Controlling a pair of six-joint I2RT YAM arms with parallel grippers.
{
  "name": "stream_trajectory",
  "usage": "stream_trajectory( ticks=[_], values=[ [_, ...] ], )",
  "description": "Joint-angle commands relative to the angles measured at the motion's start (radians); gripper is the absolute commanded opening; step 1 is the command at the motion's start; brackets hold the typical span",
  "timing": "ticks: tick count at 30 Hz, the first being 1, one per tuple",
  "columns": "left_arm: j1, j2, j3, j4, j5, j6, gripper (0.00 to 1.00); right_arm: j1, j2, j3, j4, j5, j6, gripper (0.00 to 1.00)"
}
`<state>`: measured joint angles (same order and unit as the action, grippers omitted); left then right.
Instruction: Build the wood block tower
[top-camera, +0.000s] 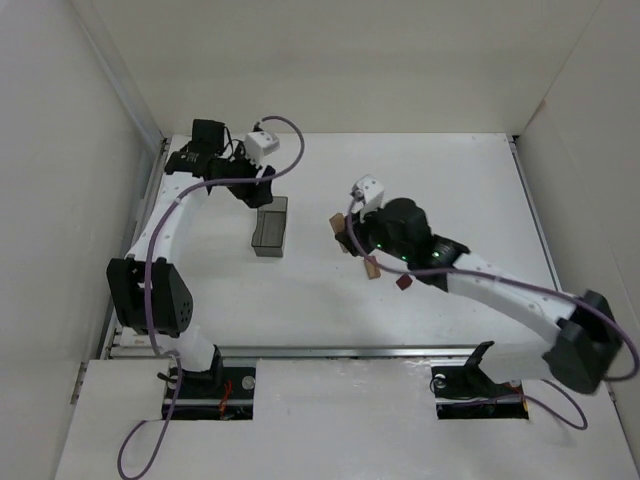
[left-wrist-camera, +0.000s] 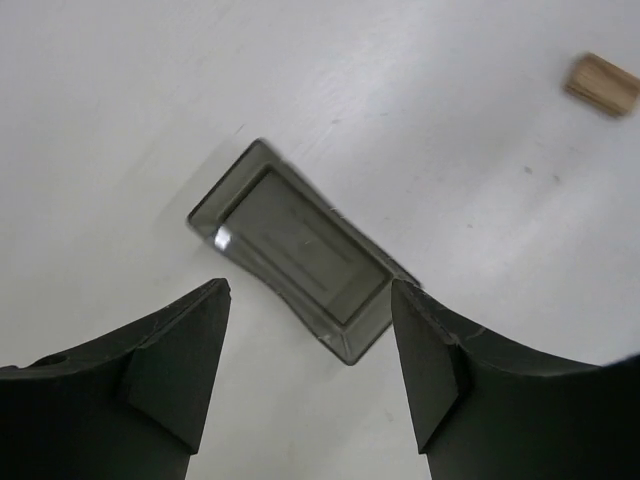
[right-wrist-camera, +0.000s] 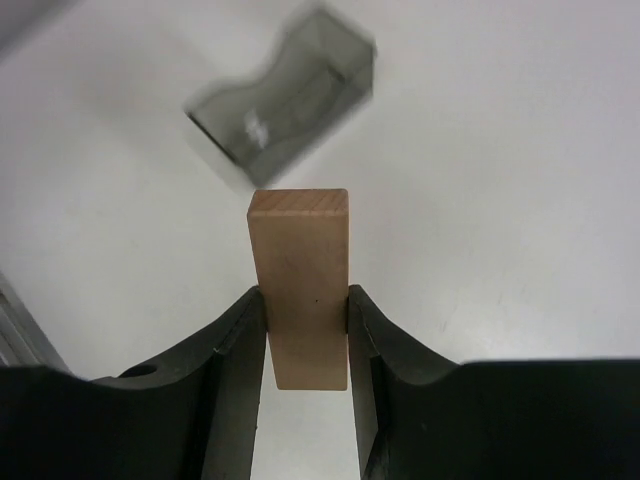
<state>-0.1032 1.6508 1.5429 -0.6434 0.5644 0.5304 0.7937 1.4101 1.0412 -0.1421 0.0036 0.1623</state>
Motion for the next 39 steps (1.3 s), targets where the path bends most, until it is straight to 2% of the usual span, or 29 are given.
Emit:
stream_trajectory(
  ticks=[1, 3, 4, 5, 6, 9, 11, 18, 21, 26, 29, 30, 35, 36, 37, 39],
  values=[
    [-0.062, -0.143, 0.065, -0.174, 0.249, 0.42, 0.63, 0.007, -0.184, -0.212, 0.613, -0.166, -0.301, 0.0],
    [-0.078, -0.172, 0.092, -0.255, 0.346, 0.65, 0.63, -0.02, -0.224, -0.295, 0.703, -0.238, -0.337, 0.0],
    [-0.09, -0.187, 0.106, -0.29, 0.397, 0.73, 0.64, -0.031, -0.233, -0.296, 0.704, -0.314, -0.366, 0.0],
    [-0.099, -0.187, 0.13, -0.329, 0.482, 0.787, 0.65, -0.031, -0.234, -0.296, 0.704, -0.342, -0.377, 0.0],
    [-0.113, -0.187, 0.143, -0.329, 0.508, 0.819, 0.65, -0.04, -0.234, -0.287, 0.688, -0.367, -0.386, 0.0],
    [-0.211, -0.187, 0.174, -0.363, 0.49, 0.874, 0.67, -0.04, -0.223, -0.287, 0.699, -0.428, -0.395, 0.0],
    [-0.265, -0.187, 0.184, -0.41, 0.489, 0.998, 0.67, -0.04, -0.223, -0.277, 0.699, -0.429, -0.395, 0.0],
    [-0.384, -0.165, 0.154, -0.362, 0.42, 0.925, 0.67, -0.04, -0.244, -0.287, 0.708, -0.438, -0.395, 0.0],
    [-0.426, -0.154, 0.154, -0.285, 0.41, 0.801, 0.67, -0.04, -0.244, -0.287, 0.708, -0.426, -0.395, 0.0],
    [-0.435, -0.144, 0.163, -0.331, 0.378, 0.829, 0.56, -0.04, -0.244, -0.287, 0.708, -0.416, -0.395, 0.0],
    [-0.444, -0.144, 0.163, -0.343, 0.368, 0.829, 0.41, -0.04, -0.244, -0.287, 0.708, -0.416, -0.395, 0.0],
    [-0.444, -0.144, 0.163, -0.343, 0.368, 0.813, 0.3, -0.04, -0.244, -0.287, 0.708, -0.416, -0.395, 0.0],
    [-0.454, -0.144, 0.163, -0.317, 0.35, 0.749, 0.07, -0.04, -0.244, -0.287, 0.708, -0.416, -0.385, 0.0],
    [-0.466, -0.135, 0.163, -0.3, 0.319, 0.681, 0.02, -0.04, -0.244, -0.287, 0.682, -0.397, -0.373, 0.0],
    [-0.475, -0.135, 0.163, -0.245, 0.296, 0.625, 0.0, -0.04, -0.244, -0.267, 0.664, -0.375, -0.357, 0.23],
    [-0.499, -0.114, 0.152, -0.194, 0.199, 0.525, 0.0, -0.04, -0.244, -0.239, 0.601, -0.296, -0.324, 0.4]
  ],
)
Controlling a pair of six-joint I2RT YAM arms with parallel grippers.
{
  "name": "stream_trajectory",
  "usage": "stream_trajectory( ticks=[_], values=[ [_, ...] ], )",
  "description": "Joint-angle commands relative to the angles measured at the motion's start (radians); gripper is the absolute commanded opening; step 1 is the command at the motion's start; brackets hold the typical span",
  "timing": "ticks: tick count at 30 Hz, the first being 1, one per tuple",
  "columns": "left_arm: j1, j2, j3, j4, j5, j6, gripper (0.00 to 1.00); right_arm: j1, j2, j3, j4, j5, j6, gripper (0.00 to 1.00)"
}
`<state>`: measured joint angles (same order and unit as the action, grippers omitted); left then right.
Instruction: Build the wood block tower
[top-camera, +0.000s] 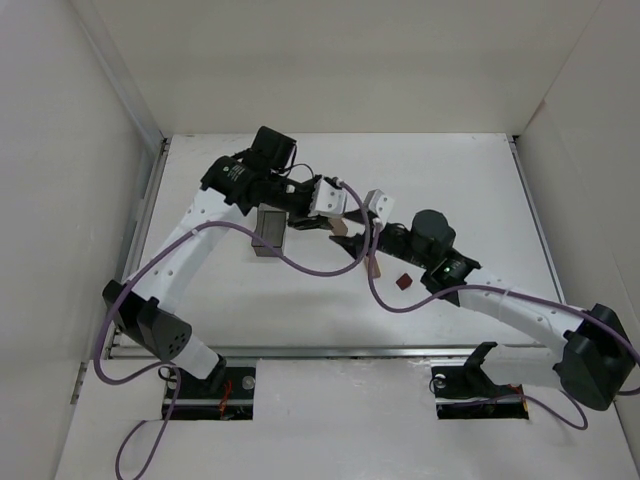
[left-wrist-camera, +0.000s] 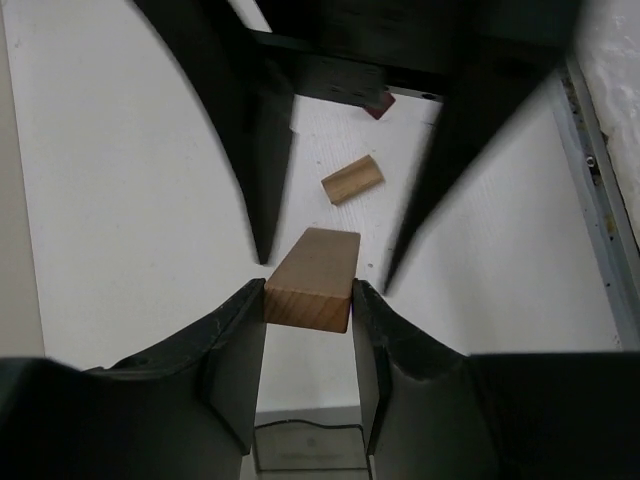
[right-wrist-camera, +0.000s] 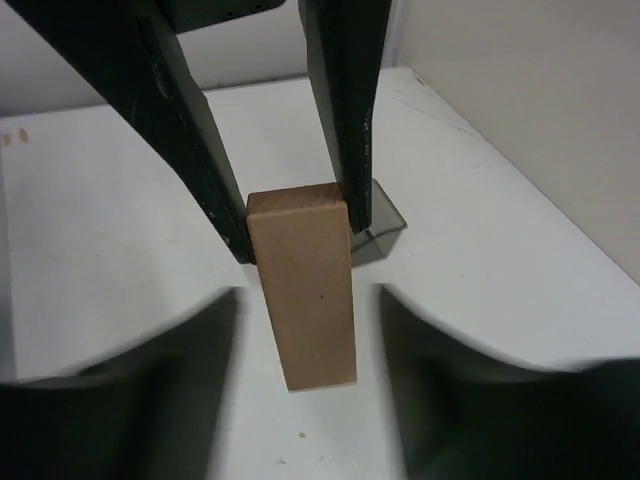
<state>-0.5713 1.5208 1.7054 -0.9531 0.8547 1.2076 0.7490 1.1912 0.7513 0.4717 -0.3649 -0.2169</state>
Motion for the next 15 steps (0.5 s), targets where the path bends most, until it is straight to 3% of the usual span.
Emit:
stream_trajectory(
  ticks=[1, 2, 5, 9, 15],
  values=[
    [-0.032, 0.025, -0.024, 0.157, -0.135, -0.233, 0.0, 0.004, -0.025, 0.066, -0.097, 0.107, 0.065, 0.79],
    [-0.041, 0.036, -0.035, 0.177, -0.178, -0.271, 0.0, 0.004, -0.041, 0.078, -0.143, 0.145, 0.079, 1.0],
    [-0.032, 0.068, -0.108, 0.262, -0.313, -0.359, 0.0, -0.005, -0.119, 0.088, -0.312, 0.279, 0.1, 1.0],
    [-0.013, 0.105, -0.237, 0.38, -0.352, -0.396, 0.0, -0.016, -0.258, 0.054, -0.502, 0.467, 0.16, 1.0],
    [-0.061, 0.17, -0.36, 0.559, -0.358, -0.457, 0.0, -0.025, -0.442, 0.019, -0.662, 0.534, 0.203, 1.0]
  ],
)
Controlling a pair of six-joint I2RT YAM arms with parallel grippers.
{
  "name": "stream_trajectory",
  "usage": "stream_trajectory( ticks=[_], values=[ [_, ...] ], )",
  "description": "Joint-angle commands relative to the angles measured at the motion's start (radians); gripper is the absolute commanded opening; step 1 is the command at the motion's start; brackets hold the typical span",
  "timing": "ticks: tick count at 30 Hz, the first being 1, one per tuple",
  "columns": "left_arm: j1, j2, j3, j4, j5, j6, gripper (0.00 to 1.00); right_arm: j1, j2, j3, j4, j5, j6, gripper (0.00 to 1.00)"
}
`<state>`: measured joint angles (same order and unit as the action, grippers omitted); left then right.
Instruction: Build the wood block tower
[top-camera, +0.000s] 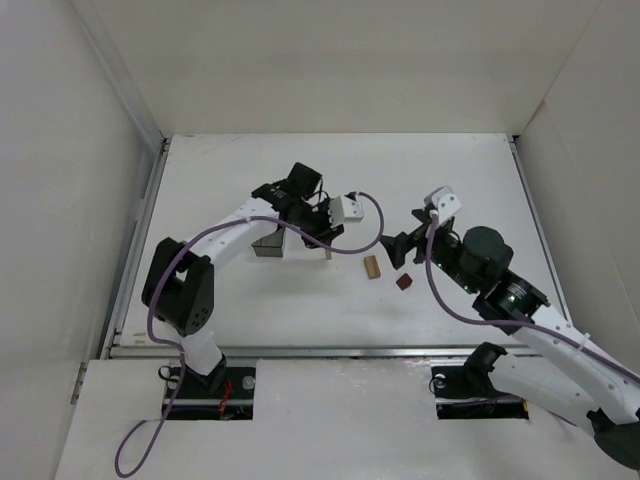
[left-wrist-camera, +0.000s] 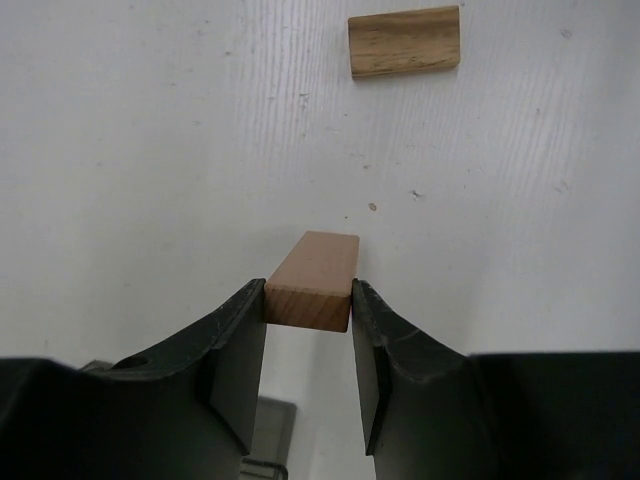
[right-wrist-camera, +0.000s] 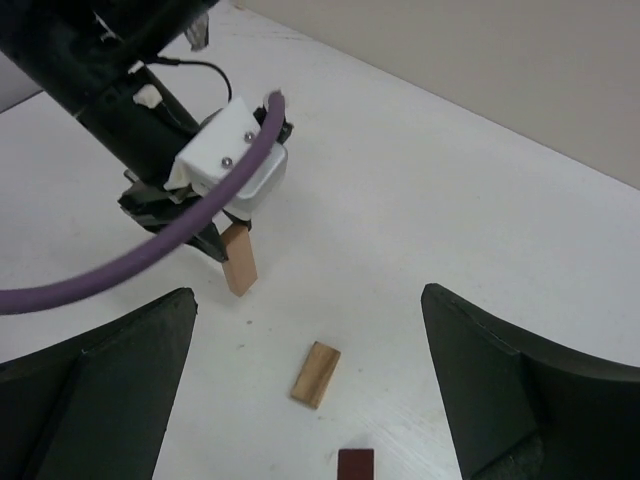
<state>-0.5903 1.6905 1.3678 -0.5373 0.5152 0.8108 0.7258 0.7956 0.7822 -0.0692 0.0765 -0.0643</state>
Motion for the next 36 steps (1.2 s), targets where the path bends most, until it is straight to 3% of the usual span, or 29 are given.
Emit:
stream_trajectory(
  ticks=[1, 8, 21, 25, 26, 28, 33, 36],
  values=[
    [-0.042, 0.011, -0.022, 0.158, -0.027, -0.071, 0.0, -0.002, -0.059, -0.012, -0.132, 0.092, 0.05, 1.0],
    [-0.055, 0.051, -0.087, 0.235, -0.017, -0.093, 0.0, -0.002, -0.079, -0.012, -0.215, 0.121, 0.069, 1.0],
    [-0.106, 0.06, -0.125, 0.177, -0.026, 0.083, 0.03, -0.002, -0.102, -0.041, -0.185, 0.103, 0.069, 1.0],
    [-0.106, 0.06, -0.116, 0.146, -0.015, 0.12, 0.09, -0.002, -0.102, -0.041, -0.185, 0.103, 0.069, 1.0],
    [-0.106, 0.06, -0.116, 0.146, -0.015, 0.12, 0.21, -0.002, -0.102, -0.041, -0.185, 0.103, 0.069, 1.0],
    [-0.106, 0.06, -0.107, 0.146, -0.015, 0.12, 0.35, -0.002, -0.102, -0.041, -0.185, 0.092, 0.069, 1.0],
    [-0.097, 0.06, -0.107, 0.146, 0.022, 0.1, 0.57, -0.002, -0.102, -0.032, -0.185, 0.083, 0.069, 1.0],
    [-0.076, 0.049, -0.098, 0.155, 0.034, 0.1, 0.76, -0.002, -0.102, -0.021, -0.185, 0.083, 0.069, 1.0]
  ],
)
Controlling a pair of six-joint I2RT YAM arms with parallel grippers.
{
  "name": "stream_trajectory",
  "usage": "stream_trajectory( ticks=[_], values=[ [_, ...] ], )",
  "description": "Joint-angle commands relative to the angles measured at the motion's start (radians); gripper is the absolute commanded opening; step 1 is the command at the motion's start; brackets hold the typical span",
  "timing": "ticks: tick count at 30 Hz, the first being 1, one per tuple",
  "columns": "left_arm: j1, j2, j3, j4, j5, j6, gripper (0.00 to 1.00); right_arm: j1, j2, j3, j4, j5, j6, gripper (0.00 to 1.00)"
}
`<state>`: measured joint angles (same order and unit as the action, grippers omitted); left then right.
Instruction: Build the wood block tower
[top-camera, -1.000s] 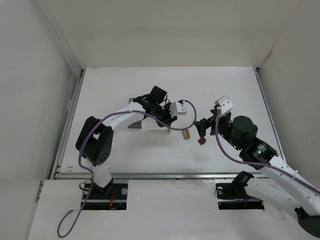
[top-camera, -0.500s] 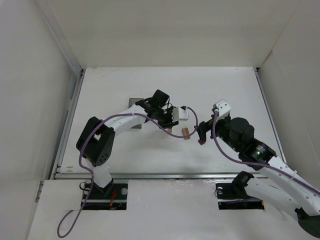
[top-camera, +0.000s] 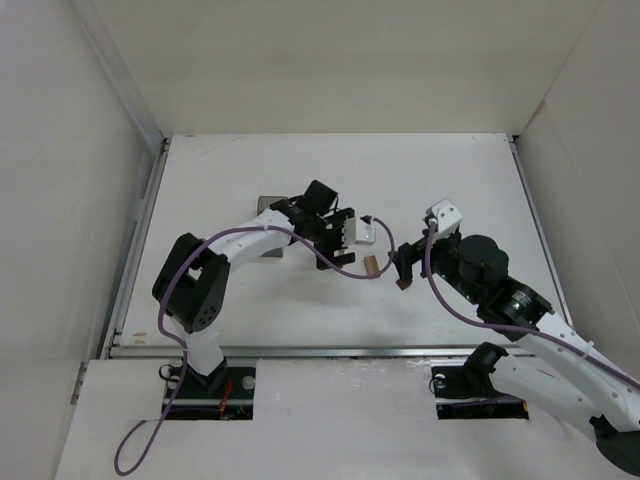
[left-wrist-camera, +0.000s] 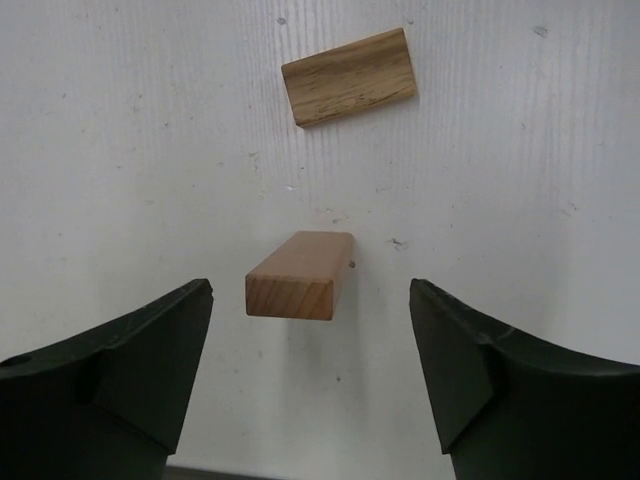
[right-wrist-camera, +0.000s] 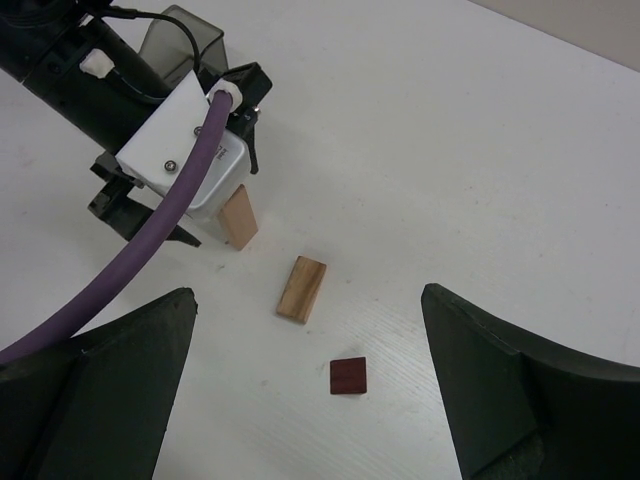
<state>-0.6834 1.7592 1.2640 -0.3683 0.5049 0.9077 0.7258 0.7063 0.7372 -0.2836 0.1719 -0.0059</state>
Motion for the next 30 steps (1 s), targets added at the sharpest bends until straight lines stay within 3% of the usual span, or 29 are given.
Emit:
stream_trajectory(
  ticks=[1, 4, 11, 15, 17, 21, 25, 30],
  values=[
    [0.018, -0.03, 0.006, -0.014, 0.044, 0.003, 0.79, -0.002, -0.002, 0.024, 0.029, -0.012, 0.011, 1.0],
    [0.018, -0.052, 0.054, -0.046, 0.044, -0.018, 0.91, -0.002, 0.009, 0.062, -0.015, -0.012, 0.011, 1.0],
    [0.091, -0.214, 0.11, -0.222, 0.096, -0.018, 0.94, -0.011, 0.151, 0.163, -0.155, 0.09, 0.133, 1.0],
    [0.174, -0.311, 0.11, -0.264, 0.107, -0.108, 0.94, -0.011, 0.35, 0.209, -0.155, 0.081, 0.164, 1.0],
    [0.208, -0.342, 0.098, -0.221, 0.069, -0.276, 0.94, -0.011, 0.439, 0.246, -0.166, 0.081, 0.176, 0.96],
    [0.315, -0.432, 0.031, -0.118, -0.035, -0.473, 0.94, -0.011, 0.642, 0.33, -0.2, 0.094, 0.21, 0.8],
    [0.398, -0.516, -0.017, -0.09, -0.129, -0.509, 0.94, -0.02, 0.806, 0.363, -0.163, 0.048, 0.21, 0.76],
    [0.407, -0.57, -0.066, -0.11, -0.154, -0.509, 0.94, -0.052, 0.909, 0.392, -0.144, -0.001, 0.195, 0.73]
  ],
)
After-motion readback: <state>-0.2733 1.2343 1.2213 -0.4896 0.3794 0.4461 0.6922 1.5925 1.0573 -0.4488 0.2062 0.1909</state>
